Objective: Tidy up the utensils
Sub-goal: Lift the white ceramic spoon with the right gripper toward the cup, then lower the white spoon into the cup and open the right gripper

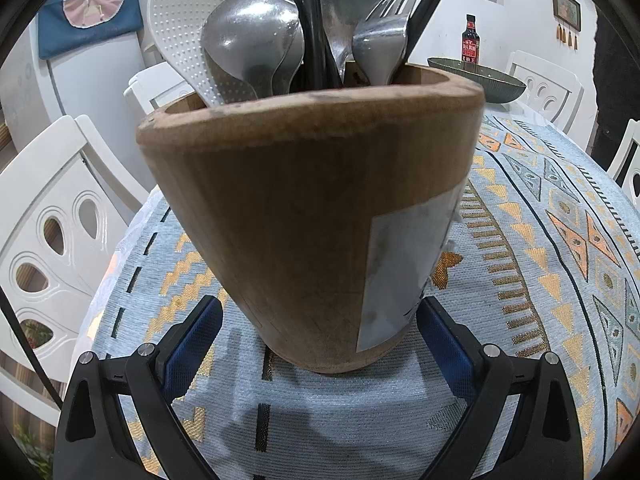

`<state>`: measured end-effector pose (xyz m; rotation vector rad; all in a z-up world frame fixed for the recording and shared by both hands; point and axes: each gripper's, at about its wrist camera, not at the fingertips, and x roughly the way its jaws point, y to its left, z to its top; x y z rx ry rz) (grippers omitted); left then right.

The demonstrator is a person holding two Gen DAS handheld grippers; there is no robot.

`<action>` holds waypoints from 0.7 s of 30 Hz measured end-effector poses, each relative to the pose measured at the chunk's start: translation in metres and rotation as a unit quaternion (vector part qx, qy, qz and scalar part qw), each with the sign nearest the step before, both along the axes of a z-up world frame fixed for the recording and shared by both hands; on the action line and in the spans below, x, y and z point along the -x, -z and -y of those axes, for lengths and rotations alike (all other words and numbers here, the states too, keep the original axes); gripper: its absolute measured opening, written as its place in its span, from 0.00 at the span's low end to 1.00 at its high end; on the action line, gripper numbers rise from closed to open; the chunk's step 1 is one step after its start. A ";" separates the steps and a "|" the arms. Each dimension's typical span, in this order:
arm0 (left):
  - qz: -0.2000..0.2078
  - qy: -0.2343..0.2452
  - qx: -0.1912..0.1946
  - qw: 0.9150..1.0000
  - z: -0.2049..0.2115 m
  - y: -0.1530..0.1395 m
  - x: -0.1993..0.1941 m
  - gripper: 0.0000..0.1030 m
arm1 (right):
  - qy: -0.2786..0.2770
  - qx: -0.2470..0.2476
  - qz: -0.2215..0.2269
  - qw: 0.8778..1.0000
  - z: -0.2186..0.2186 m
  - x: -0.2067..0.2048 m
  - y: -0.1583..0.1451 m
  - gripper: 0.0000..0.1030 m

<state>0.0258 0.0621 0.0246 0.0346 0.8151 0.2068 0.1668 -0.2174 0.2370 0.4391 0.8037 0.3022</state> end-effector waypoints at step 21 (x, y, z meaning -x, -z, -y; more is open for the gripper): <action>0.002 0.000 0.002 1.000 0.000 -0.002 0.000 0.95 | -0.200 0.044 0.100 0.974 -0.171 0.055 -0.021 0.08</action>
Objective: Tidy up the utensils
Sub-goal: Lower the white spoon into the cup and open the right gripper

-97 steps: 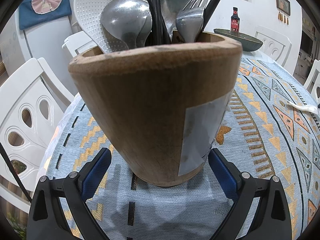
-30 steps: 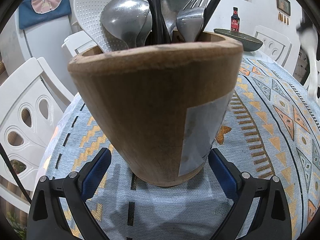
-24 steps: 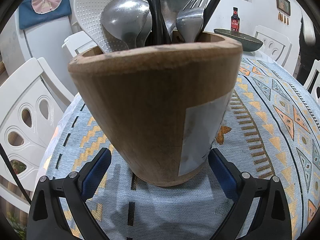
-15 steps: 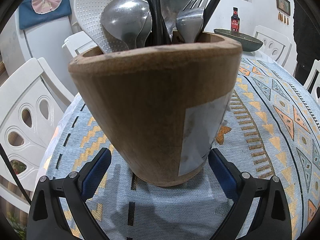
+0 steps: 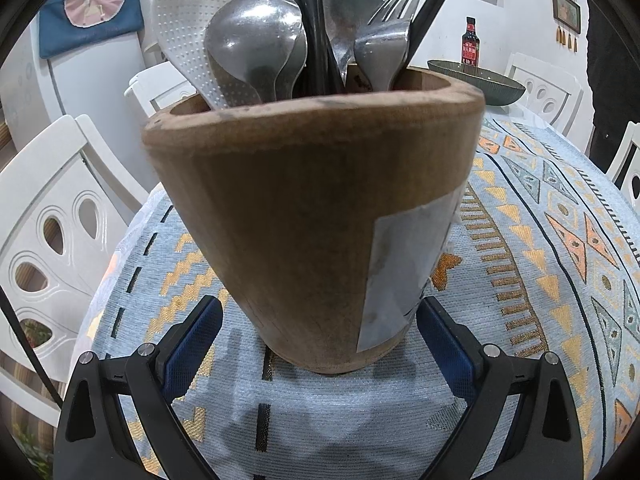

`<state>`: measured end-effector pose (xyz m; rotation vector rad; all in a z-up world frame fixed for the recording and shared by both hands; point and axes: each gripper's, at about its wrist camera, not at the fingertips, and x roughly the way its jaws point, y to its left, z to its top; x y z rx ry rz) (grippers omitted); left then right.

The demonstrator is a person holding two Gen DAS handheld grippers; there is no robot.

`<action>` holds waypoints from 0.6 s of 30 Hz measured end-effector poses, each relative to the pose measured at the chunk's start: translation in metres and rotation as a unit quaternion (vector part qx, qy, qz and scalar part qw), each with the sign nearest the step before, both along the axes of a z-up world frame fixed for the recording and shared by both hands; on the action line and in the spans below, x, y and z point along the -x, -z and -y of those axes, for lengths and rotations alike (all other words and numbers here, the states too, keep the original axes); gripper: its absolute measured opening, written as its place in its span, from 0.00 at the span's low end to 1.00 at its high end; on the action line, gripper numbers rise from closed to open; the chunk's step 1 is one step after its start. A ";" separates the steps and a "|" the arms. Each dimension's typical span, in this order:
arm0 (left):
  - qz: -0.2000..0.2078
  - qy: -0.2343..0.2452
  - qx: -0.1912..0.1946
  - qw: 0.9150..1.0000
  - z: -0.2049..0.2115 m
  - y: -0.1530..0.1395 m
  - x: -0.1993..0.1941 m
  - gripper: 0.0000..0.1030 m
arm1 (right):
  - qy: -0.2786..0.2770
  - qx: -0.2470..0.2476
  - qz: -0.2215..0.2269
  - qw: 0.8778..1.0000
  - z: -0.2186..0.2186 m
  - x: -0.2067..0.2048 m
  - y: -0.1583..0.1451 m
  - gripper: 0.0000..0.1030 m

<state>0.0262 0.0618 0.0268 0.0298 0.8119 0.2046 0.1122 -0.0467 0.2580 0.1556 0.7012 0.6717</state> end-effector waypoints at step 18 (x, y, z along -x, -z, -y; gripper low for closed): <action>0.000 0.000 0.000 1.000 0.000 -0.001 0.001 0.95 | -0.016 0.046 0.038 0.998 -0.021 0.010 0.006 0.08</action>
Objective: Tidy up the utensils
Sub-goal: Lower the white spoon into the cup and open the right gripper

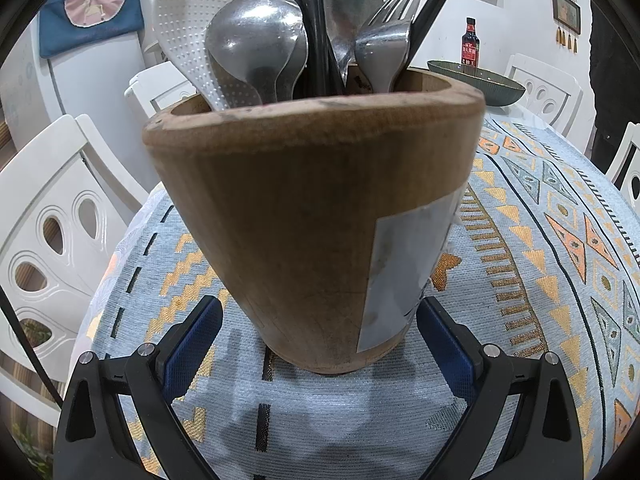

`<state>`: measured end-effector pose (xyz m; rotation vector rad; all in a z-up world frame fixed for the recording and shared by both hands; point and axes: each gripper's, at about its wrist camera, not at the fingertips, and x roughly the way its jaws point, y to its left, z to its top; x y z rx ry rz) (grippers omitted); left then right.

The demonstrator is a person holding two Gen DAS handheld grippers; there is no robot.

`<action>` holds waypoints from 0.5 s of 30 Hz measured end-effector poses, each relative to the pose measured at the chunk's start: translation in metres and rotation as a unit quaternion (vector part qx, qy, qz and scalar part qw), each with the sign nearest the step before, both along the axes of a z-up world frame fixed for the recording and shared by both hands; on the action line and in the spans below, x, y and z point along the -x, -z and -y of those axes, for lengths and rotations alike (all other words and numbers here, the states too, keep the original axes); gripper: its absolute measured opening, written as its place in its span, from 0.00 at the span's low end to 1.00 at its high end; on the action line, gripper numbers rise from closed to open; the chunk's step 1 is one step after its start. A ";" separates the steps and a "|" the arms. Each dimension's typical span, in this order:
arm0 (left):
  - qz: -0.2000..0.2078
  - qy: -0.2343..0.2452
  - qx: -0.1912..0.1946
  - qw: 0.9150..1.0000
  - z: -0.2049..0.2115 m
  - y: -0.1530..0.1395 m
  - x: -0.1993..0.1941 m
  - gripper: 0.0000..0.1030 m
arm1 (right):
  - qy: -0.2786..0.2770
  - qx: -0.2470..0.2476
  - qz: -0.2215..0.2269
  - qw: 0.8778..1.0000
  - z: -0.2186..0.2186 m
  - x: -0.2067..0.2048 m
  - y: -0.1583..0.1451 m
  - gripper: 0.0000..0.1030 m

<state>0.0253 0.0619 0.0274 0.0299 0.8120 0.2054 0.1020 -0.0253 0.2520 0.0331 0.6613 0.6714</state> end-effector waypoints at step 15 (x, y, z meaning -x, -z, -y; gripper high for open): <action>0.000 0.000 0.000 1.000 0.000 -0.001 0.000 0.95 | -0.008 0.009 -0.002 1.000 -0.006 -0.002 0.004 0.07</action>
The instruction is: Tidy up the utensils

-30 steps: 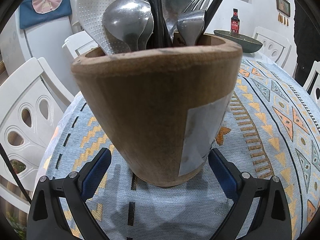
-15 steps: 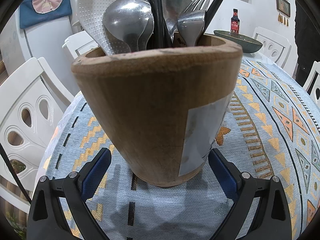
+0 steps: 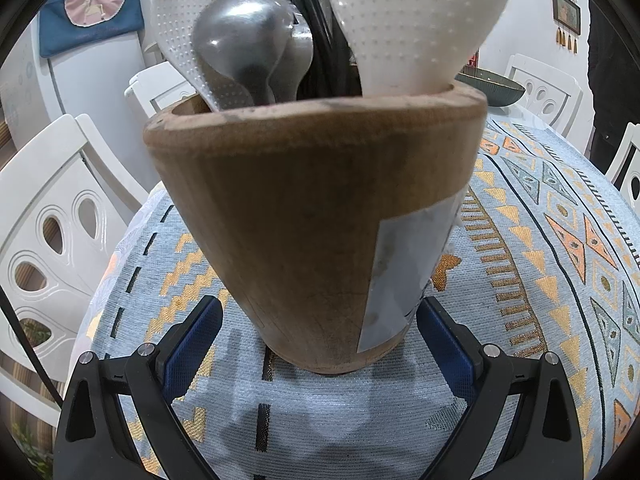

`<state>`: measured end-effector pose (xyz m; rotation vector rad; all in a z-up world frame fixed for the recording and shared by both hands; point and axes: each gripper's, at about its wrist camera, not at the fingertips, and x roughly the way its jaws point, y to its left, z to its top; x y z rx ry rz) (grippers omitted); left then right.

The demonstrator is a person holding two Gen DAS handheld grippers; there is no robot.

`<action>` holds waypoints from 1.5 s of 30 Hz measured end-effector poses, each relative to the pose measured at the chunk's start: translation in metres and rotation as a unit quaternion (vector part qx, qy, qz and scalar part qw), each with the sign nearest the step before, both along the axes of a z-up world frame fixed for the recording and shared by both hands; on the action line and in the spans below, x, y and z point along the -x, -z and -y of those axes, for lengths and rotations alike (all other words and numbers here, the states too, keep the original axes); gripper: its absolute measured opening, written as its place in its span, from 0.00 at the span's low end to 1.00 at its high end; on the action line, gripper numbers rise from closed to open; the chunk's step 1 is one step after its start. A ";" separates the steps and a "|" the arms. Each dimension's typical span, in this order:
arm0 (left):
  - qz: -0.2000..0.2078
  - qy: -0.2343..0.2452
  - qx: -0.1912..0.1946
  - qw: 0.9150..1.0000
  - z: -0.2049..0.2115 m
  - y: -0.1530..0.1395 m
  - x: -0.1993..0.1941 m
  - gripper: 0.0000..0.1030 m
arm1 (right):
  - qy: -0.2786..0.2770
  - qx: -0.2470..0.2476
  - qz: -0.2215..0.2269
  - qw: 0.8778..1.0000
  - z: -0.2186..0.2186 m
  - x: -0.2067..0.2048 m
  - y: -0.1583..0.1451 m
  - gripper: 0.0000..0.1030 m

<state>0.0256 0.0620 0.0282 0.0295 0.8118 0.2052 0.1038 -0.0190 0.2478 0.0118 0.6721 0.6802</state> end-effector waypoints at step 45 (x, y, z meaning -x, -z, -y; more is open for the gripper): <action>0.012 -0.005 -0.013 1.000 0.003 -0.006 0.008 0.95 | 0.199 0.052 -0.226 0.952 0.147 0.080 0.140 0.46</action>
